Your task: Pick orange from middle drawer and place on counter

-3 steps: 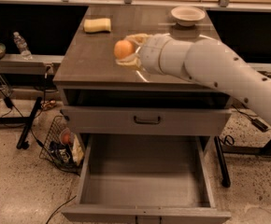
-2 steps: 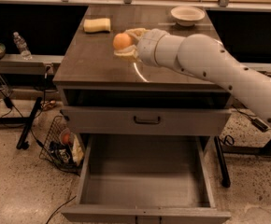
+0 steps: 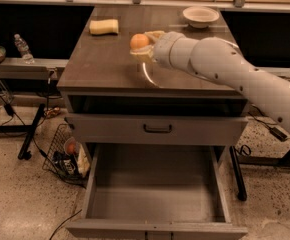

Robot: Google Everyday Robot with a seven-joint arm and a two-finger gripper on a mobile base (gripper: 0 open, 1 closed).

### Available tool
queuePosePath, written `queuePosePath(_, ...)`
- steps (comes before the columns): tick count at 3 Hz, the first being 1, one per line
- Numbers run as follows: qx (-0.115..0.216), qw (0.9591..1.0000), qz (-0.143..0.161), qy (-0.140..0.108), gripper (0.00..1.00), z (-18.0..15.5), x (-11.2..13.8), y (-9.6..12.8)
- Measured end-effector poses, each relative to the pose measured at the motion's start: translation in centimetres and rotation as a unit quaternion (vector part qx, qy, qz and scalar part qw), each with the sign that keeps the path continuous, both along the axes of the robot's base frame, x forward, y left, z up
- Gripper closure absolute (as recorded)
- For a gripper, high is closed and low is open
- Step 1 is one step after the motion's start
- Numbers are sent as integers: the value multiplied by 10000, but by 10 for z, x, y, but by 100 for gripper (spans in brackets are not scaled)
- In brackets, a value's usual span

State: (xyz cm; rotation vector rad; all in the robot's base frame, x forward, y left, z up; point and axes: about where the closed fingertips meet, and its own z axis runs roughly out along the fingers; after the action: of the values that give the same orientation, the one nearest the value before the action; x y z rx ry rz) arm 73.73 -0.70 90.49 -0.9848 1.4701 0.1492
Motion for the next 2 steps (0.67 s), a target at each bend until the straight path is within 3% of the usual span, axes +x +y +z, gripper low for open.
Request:
queuePosePath(1, 203, 9982, -307, 479, 77, -18, 6, -17)
queuePosePath(2, 307, 9956, -452, 766, 54, -32, 6, -27)
